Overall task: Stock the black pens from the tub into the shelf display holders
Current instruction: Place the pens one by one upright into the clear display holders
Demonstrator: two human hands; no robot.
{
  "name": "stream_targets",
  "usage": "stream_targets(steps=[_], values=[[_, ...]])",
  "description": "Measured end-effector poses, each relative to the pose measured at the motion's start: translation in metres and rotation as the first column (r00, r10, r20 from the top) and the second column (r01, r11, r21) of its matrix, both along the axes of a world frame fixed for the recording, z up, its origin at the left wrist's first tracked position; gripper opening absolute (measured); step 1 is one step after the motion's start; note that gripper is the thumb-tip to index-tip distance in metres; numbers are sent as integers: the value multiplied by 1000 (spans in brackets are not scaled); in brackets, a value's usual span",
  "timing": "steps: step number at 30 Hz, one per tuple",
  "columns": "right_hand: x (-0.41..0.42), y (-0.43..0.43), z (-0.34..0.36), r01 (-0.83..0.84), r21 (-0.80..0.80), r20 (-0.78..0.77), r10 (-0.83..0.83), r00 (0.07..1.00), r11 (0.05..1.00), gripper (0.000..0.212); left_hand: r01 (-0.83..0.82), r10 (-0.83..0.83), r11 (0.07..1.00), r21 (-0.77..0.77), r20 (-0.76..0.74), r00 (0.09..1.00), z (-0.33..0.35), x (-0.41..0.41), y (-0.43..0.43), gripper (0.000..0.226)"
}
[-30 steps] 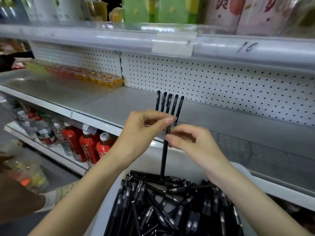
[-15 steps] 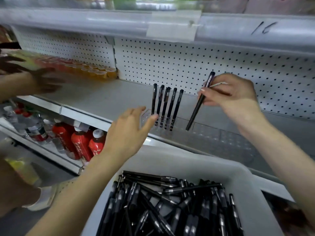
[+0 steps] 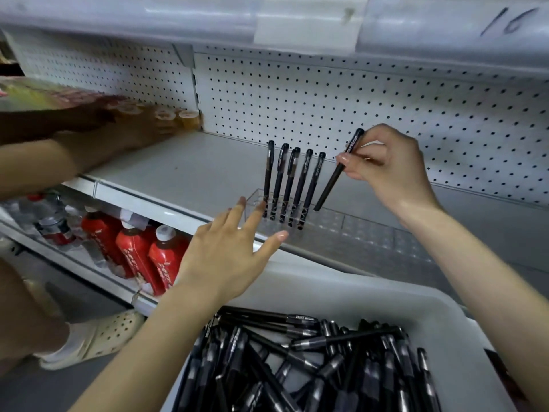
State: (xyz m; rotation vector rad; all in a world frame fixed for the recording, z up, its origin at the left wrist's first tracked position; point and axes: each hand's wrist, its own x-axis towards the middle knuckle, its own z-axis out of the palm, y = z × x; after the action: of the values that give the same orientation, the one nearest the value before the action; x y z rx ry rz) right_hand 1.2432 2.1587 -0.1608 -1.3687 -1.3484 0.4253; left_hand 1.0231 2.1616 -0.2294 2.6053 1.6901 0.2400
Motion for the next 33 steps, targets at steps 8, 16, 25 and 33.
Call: stream_targets(steps=[8, 16, 25, 33], values=[[-2, 12, -11, -8, -122, 165, 28, 986, 993, 25, -3, 2, 1000, 16, 25, 1000, -3, 2, 1, 77], [-5, 15, -23, 29, -165, 238, 11, 971, 986, 22, 2, -2, 1000, 25, 22, 1000, -3, 3, 0, 75], [-3, 14, -29, 14, -183, 221, 27, 975, 983, 22, 8, -9, 999, 50, 22, 1000, -4, 2, 0, 76], [-1, 13, -32, 38, -190, 245, 10, 969, 981, 20, -4, 2, 998, 64, 26, 1000, -5, 2, 0, 75]])
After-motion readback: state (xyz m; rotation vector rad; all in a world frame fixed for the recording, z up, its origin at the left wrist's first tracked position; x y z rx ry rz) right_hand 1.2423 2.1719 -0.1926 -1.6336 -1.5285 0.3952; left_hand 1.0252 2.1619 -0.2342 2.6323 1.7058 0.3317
